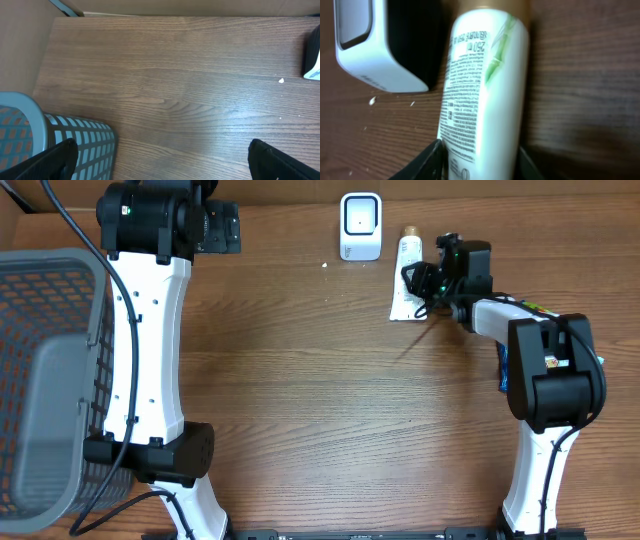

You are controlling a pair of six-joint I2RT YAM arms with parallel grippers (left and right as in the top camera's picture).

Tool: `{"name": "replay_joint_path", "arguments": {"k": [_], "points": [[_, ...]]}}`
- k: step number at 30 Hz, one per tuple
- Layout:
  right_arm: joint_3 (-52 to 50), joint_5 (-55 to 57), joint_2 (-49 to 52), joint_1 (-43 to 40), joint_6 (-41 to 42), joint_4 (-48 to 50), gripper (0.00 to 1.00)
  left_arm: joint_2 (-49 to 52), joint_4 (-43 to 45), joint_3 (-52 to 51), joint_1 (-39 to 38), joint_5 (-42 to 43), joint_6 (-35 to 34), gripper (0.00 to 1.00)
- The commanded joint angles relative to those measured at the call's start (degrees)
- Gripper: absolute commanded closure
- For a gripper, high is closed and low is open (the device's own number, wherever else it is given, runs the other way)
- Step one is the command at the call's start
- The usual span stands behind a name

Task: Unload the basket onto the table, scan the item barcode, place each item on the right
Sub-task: 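Move the right gripper left to the upright tube and grasp it, then lift the tube with the right gripper toward the scanner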

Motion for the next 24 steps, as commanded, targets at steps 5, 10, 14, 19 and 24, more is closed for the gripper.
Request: {"name": "replay_joint_path", "arguments": {"k": [5, 10, 14, 19, 24], "points": [[-0.70, 2.19, 3.50, 0.76, 5.70, -6.78, 0.96, -0.24, 0.02, 0.76, -0.39, -0.28, -0.59, 0.01], [-0.66, -7.91, 2.80, -1.60, 5.70, -7.30, 0.96, -0.24, 0.02, 0.76, -0.39, -0.28, -0.59, 0.00], [-0.66, -13.49, 0.33, -4.39, 5.64, -8.94, 0.96, -0.24, 0.02, 0.76, -0.39, -0.28, -0.59, 0.00], [-0.66, -14.88, -7.13, -5.95, 0.57, -13.64, 0.96, -0.24, 0.02, 0.76, -0.39, -0.28, -0.59, 0.00], [-0.46, 2.05, -17.84, -2.62, -7.52, -17.70, 0.96, -0.24, 0.02, 0.76, -0.39, -0.28, -0.59, 0.00]]}}
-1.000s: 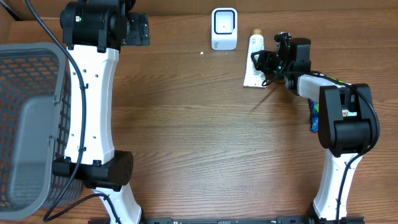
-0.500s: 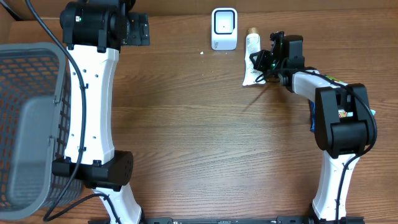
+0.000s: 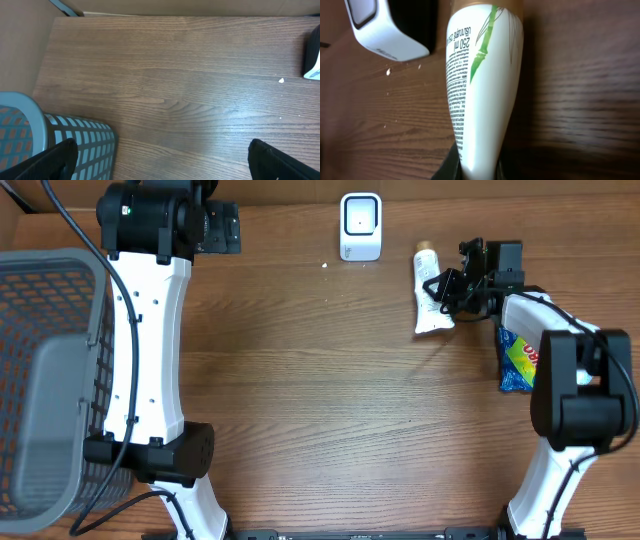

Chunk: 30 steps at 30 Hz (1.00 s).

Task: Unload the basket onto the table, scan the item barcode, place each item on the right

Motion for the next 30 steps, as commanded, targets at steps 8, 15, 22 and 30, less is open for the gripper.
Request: {"name": "replay_joint_path", "arguments": {"k": [8, 15, 22, 30], "points": [[4.48, 38.01, -13.51, 13.88, -26.93, 0.31, 0.96, -0.24, 0.02, 0.76, -0.39, -0.28, -0.59, 0.00], [4.57, 53.96, -13.46, 20.04, -39.50, 9.49, 0.96, -0.24, 0.02, 0.76, -0.39, -0.28, -0.59, 0.00], [4.57, 54.86, -13.27, 20.70, -45.24, 18.25, 0.96, -0.24, 0.02, 0.76, -0.39, -0.28, -0.59, 0.00], [4.57, 54.84, -10.03, 20.70, -54.73, 27.43, 0.96, -0.24, 0.02, 0.76, -0.39, -0.28, -0.59, 0.00]]}}
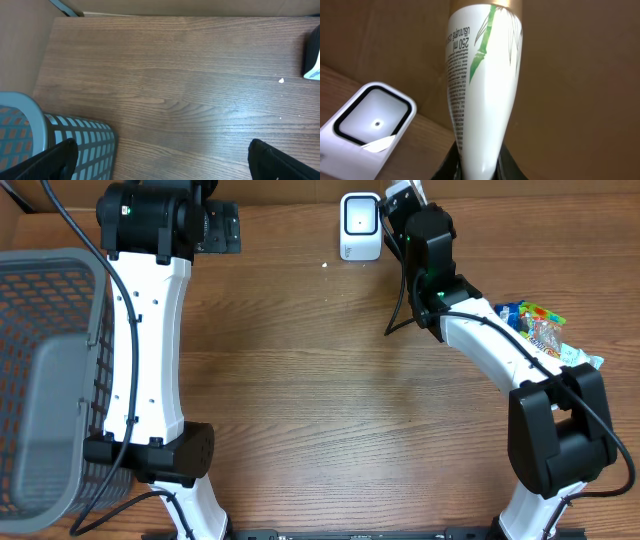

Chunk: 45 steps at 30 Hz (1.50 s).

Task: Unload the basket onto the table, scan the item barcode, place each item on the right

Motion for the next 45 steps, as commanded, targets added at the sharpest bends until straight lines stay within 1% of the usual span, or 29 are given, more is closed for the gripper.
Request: {"name": "replay_joint_path", "arguments": {"k": [1, 9, 12, 25, 28, 33, 36, 45], "points": [[2.54, 1.44, 1.77, -0.02, -7.41, 4.39, 0.96, -0.24, 0.00, 0.76, -0.39, -0.28, -0.59, 0.00], [2.54, 1.46, 7.52, 2.12, -15.67, 13.05, 0.96, -0.24, 0.00, 0.76, -0.39, -0.28, -0.59, 0.00], [2.54, 1.68, 9.38, 3.28, -17.14, 15.87, 0.96, -0.24, 0.00, 0.76, -0.39, -0.28, -0.59, 0.00], [2.60, 0.66, 13.51, 4.13, -19.32, 19.76, 0.96, -0.24, 0.00, 0.76, -0.39, -0.28, -0.59, 0.00], [2.60, -1.95, 14.27, 3.96, -20.50, 21.00, 0.96, -0.24, 0.00, 0.76, -0.39, -0.28, -0.59, 0.00], [2.64, -4.20, 17.49, 3.74, -26.97, 25.68, 0.96, -0.24, 0.00, 0.76, -0.39, -0.28, -0.59, 0.00], [2.64, -4.20, 19.12, 3.63, -29.42, 26.34, 0.96, -0.24, 0.00, 0.76, -0.39, -0.28, -0.59, 0.00], [4.24, -3.08, 21.33, 3.02, -29.62, 28.22, 0.96, -0.24, 0.00, 0.76, -0.39, -0.28, -0.59, 0.00]]}}
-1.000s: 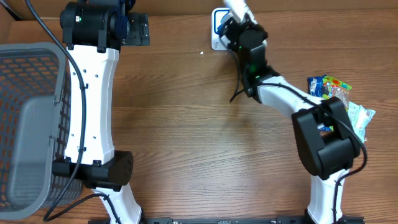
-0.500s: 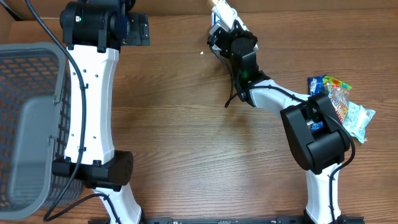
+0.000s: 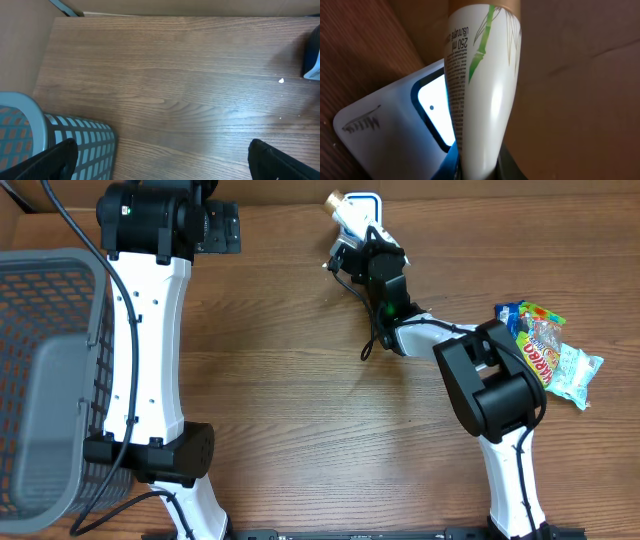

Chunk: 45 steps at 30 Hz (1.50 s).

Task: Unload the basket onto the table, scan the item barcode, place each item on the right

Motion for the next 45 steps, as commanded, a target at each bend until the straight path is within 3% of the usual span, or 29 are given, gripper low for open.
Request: {"name": "replay_joint_path", "arguments": {"k": [1, 30, 40, 45], "points": [[4.00, 0.83, -1.16, -0.98, -0.55, 2.34, 0.96, -0.24, 0.00, 0.76, -0.39, -0.28, -0.59, 0.01], [6.12, -2.08, -1.05, -4.66, 2.12, -0.22, 0.96, -0.24, 0.00, 0.76, -0.39, -0.28, -0.59, 0.00], [6.12, 2.32, -2.89, 5.42, 5.51, 0.85, 0.96, -0.24, 0.00, 0.76, -0.39, -0.28, -0.59, 0.00], [6.10, 4.35, -5.86, 11.39, 7.72, -9.66, 0.96, -0.24, 0.00, 0.76, -0.39, -0.28, -0.59, 0.00]]}}
